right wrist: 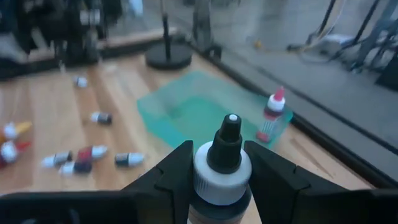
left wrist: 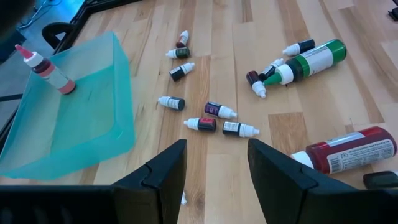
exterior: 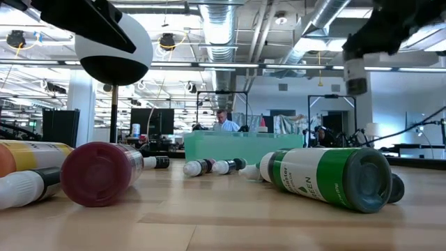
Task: Pick & Place food coloring
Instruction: Put the black food coloring bottle into the green bin
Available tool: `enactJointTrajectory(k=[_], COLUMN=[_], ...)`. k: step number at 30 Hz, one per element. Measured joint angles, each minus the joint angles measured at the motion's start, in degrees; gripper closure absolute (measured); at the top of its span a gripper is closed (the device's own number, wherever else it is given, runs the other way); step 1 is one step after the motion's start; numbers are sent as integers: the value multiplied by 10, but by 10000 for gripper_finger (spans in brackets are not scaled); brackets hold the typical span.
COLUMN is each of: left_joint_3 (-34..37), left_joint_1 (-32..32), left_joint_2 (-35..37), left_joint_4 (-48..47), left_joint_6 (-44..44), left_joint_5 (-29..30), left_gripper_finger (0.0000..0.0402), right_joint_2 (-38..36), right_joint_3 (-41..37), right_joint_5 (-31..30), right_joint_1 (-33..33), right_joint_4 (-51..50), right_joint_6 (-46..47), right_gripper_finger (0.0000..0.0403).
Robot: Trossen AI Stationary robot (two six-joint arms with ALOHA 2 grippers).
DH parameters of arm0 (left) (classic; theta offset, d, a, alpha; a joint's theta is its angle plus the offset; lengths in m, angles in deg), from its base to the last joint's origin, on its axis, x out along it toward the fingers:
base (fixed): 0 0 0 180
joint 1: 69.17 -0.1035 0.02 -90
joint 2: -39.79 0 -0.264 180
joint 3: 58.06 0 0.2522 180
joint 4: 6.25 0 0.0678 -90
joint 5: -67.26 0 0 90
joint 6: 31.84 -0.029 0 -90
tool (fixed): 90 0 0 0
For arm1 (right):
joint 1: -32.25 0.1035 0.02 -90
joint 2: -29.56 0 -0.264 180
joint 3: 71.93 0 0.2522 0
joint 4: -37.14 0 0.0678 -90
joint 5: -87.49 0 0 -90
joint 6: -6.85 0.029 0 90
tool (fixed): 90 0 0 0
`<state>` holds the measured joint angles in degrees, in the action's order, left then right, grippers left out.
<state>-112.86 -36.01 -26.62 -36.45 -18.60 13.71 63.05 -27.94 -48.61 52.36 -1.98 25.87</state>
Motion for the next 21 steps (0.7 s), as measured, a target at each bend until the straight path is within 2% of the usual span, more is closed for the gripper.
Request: enactJointTrajectory(k=[4,9,16,21], left_joint_3=[0,0,0,0], left_joint_1=[0,0,0,0], left_joint_2=[0,0,0,0], left_joint_4=[0,1,9,9], left_joint_6=[0,0,-9,-10], left_joint_5=[1,1,3,3], left_gripper_finger=[236,236,236,236], right_joint_2=[-18,15,126,226], right_joint_3=[-84,-147,-159,-159], right_joint_5=[-7,3,95,133], right_joint_1=[-29,-83,-174,-240], right_joint_4=[182,396,541,664], right_joint_6=[-63,-128,-146,-159], right_gripper_finger=[276,277,270,272])
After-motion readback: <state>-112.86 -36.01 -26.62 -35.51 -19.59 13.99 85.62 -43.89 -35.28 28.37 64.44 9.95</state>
